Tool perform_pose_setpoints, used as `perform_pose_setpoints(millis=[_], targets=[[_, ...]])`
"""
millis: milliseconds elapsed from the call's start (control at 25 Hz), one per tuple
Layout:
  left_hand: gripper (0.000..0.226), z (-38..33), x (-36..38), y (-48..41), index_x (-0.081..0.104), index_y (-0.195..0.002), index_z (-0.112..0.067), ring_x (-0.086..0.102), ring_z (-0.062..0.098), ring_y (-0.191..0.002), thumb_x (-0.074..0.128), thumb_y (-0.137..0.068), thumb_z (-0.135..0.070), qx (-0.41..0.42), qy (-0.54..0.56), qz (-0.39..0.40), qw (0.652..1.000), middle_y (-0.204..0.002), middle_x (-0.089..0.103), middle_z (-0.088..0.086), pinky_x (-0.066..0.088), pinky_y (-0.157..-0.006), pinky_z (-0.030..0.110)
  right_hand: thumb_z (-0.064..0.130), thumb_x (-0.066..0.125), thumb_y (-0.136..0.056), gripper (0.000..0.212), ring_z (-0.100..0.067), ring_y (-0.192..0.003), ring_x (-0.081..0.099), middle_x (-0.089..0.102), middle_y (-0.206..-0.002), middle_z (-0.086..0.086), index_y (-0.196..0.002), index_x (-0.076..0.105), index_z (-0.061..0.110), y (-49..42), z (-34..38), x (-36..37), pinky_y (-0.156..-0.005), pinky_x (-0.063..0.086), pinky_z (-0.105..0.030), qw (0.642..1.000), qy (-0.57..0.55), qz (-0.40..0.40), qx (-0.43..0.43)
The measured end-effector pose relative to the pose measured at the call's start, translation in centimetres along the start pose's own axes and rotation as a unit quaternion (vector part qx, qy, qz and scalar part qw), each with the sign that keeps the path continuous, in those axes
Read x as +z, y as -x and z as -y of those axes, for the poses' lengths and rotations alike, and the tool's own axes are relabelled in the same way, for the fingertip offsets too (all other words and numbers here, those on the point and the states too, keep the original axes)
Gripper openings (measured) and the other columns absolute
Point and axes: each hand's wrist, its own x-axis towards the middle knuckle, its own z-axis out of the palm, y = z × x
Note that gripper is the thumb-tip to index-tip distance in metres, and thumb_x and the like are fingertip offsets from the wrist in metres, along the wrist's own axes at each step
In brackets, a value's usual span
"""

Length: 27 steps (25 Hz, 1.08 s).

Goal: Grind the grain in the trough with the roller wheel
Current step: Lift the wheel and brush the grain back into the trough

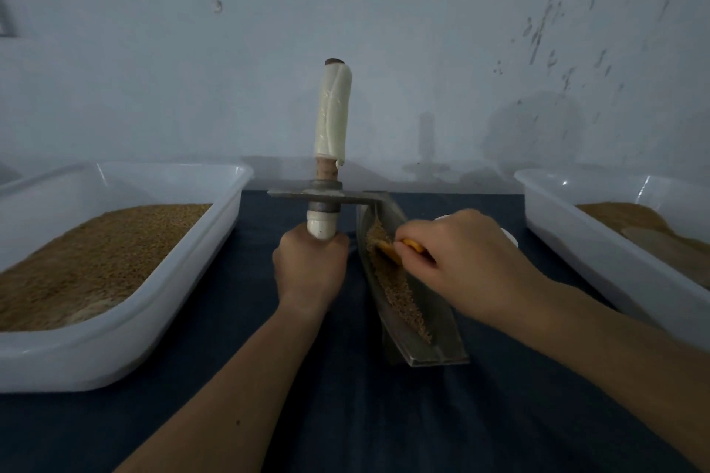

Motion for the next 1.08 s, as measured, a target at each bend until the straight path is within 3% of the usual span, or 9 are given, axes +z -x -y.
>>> perform_pose_setpoints(millis=[240,400,560,840,960,1080], targets=[[0.015,-0.1,0.1,-0.1,0.063,-0.066,-0.018,0.065,0.021,-0.058,0.065,-0.073,-0.031,-0.003,-0.004,-0.003,1.0,-0.058,0.064,0.0,0.052,-0.049,0.033,0.029,0.051,-0.103,0.03,-0.015,-0.057,0.059,0.066,-0.068,0.0,-0.093,0.074,0.011,-3.7,-2.0,-0.8,-0.061,0.053,-0.037,0.995,0.014,-0.093,0.013],[0.013,0.0,0.2,-0.1,0.064,-0.067,-0.019,0.065,0.018,-0.061,0.066,-0.072,-0.031,0.004,-0.021,0.004,1.0,-0.06,0.065,-0.003,0.05,-0.05,0.03,0.029,0.05,-0.106,0.031,-0.014,-0.063,0.059,0.066,-0.073,0.0,-0.091,0.071,0.013,-4.7,-1.8,1.2,-0.066,0.052,-0.037,0.999,0.025,-0.02,0.004],[0.012,0.0,0.2,-0.2,0.064,-0.068,-0.02,0.065,0.019,-0.061,0.066,-0.071,-0.031,0.007,-0.021,0.015,1.0,-0.062,0.065,-0.002,0.054,-0.052,0.034,0.038,0.042,-0.105,0.034,-0.005,-0.057,0.052,0.056,-0.065,0.01,-0.086,0.065,0.022,-1.9,-0.7,0.7,-0.06,0.045,-0.03,0.998,0.04,0.03,-0.036],[0.013,0.1,0.3,-0.4,0.065,-0.067,-0.02,0.067,0.02,-0.059,0.067,-0.072,-0.032,0.001,-0.024,0.014,1.0,-0.059,0.066,-0.002,0.054,-0.049,0.033,0.035,0.041,-0.107,0.03,-0.01,-0.065,0.054,0.058,-0.074,0.009,-0.093,0.065,0.021,-1.0,-0.6,-1.2,-0.062,0.048,-0.034,0.996,0.066,-0.029,-0.044],[0.013,0.2,0.4,-0.6,0.065,-0.067,-0.019,0.067,0.023,-0.06,0.067,-0.07,-0.032,-0.012,-0.009,0.013,1.0,-0.06,0.066,0.0,0.056,-0.052,0.04,0.034,0.04,-0.108,0.028,-0.014,-0.078,0.06,0.059,-0.085,0.011,-0.105,0.065,0.022,-1.9,-0.9,-0.5,-0.07,0.052,-0.037,0.995,0.074,0.016,-0.07],[0.014,0.3,0.4,-0.7,0.064,-0.067,-0.02,0.067,0.025,-0.061,0.066,-0.07,-0.033,-0.016,-0.004,0.011,1.0,-0.061,0.065,0.001,0.055,-0.05,0.038,0.04,0.035,-0.109,0.034,-0.015,-0.088,0.062,0.064,-0.097,0.009,-0.118,0.065,0.026,-0.5,-0.9,-0.1,-0.077,0.053,-0.037,0.988,0.089,0.089,-0.09]])
